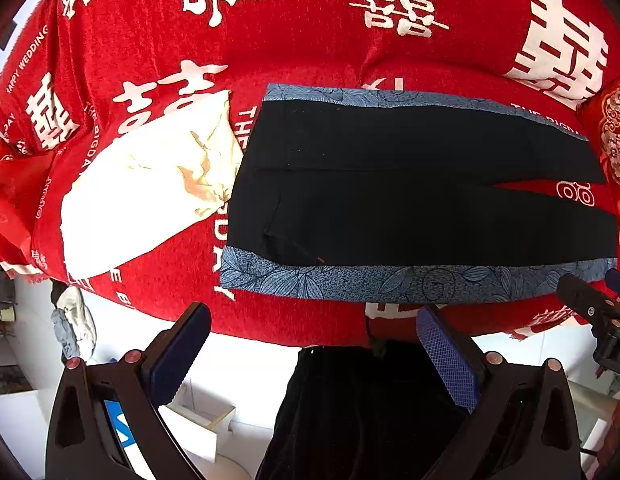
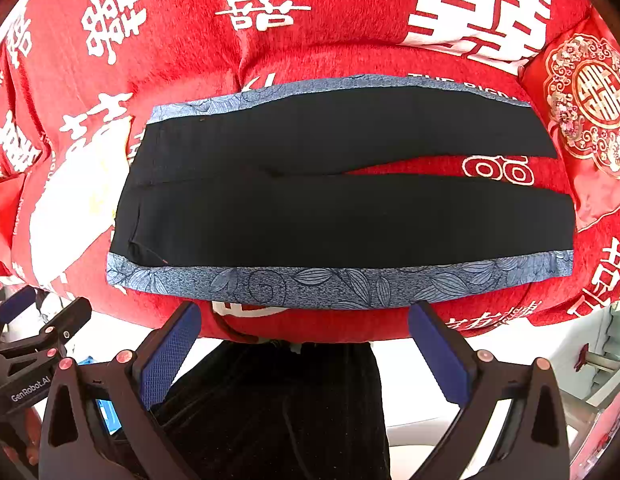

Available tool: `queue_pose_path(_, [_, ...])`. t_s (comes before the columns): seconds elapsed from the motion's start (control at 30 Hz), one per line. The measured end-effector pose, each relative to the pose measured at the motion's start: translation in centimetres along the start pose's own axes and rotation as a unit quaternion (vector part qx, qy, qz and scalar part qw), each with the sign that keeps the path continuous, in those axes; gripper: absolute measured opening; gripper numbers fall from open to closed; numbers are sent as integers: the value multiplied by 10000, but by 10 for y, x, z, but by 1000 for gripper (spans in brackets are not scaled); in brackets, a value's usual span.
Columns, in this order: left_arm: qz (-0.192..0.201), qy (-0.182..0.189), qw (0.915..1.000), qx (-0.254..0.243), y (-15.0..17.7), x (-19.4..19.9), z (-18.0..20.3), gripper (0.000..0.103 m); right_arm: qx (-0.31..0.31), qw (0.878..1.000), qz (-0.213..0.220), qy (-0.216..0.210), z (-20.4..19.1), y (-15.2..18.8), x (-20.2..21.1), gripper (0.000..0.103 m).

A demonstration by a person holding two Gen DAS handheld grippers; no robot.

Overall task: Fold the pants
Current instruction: 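Position both grippers above the grey-cuffed end of the black pants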

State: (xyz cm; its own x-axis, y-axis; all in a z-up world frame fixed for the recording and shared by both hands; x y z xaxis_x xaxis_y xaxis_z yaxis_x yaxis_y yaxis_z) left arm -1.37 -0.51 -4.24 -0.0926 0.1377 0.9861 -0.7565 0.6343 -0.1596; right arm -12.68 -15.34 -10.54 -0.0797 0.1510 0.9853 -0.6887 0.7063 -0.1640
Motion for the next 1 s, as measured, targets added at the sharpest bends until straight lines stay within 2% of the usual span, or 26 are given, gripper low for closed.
queue_pose_path(0.53, [77, -143, 9999, -48, 3, 7, 8, 103, -15, 9999, 117, 18, 7, 2, 4, 103])
queue_pose_path(1.0, [20, -233, 9993, 299, 26, 15, 17, 103, 252, 9996, -78, -56, 19, 11, 7, 103])
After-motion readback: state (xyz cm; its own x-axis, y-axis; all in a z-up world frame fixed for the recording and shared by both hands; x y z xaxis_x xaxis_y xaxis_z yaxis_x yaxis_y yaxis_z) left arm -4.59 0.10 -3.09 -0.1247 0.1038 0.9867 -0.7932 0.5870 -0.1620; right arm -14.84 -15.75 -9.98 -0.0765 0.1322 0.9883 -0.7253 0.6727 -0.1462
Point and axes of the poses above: each gripper's, at about its wrist camera, not at the fingertips, and x roughly against the way its jaws point, z to its right, y to its underside, the point moved 7 cm from there along -x, roughly the way its jaws point, and after that the axes turned 10 degrees about y, right-handed, at the moved point
